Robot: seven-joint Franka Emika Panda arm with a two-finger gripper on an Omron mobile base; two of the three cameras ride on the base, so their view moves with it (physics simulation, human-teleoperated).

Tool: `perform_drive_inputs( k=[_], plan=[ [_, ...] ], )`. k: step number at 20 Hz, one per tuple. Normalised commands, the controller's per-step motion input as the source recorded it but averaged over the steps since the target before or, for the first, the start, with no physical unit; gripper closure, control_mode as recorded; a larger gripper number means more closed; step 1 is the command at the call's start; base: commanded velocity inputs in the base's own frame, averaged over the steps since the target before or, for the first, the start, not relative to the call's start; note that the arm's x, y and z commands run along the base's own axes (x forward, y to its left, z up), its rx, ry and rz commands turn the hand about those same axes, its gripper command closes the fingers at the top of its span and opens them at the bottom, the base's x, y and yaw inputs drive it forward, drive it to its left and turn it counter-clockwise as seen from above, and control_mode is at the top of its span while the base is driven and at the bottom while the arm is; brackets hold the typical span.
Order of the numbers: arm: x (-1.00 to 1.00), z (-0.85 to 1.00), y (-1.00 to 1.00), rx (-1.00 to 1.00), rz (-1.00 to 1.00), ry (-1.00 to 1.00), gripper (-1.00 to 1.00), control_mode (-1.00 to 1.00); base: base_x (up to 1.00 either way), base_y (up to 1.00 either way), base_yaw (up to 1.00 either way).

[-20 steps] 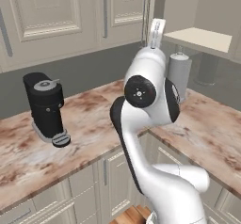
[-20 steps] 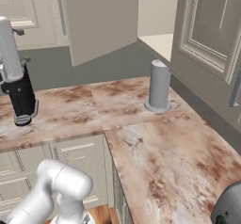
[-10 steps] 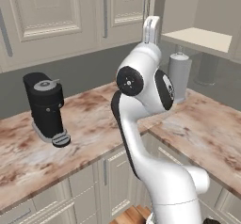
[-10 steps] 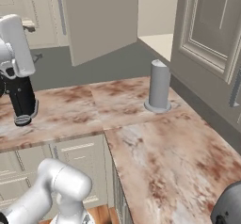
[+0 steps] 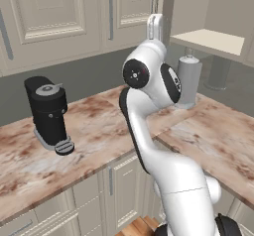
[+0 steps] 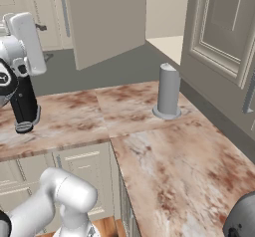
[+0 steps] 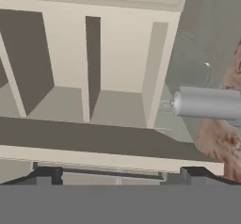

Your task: Close all open cabinet doors.

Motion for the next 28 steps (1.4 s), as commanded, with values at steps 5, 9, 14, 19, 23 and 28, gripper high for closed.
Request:
perform_drive_inputs(
  k=[5, 9, 14, 19, 23, 28],
  plan=[
    [0.55, -0.1, 0.0, 0.0, 0.0, 0.01, -1.0, -1.0, 0.0, 0.0, 0.0],
    [0.55, -0.12, 0.0, 0.0, 0.0, 0.01, -1.0, -1.0, 0.0, 0.0, 0.0],
    [0.57, -0.2, 0.01, 0.0, 0.0, 0.02, -1.0, -1.0, 0.0, 0.0, 0.0],
    [0.5, -0.32, 0.21, 0.0, 0.0, 0.0, -1.0, -1.0, 0.0, 0.0, 0.0],
    [0.34, -0.29, 0.38, 0.0, 0.0, 0.0, -1.0, -1.0, 0.0, 0.0, 0.0],
    [0.11, -0.09, 0.13, 0.0, -0.01, 0.0, -1.0, -1.0, 0.0, 0.0, 0.0]
  ],
)
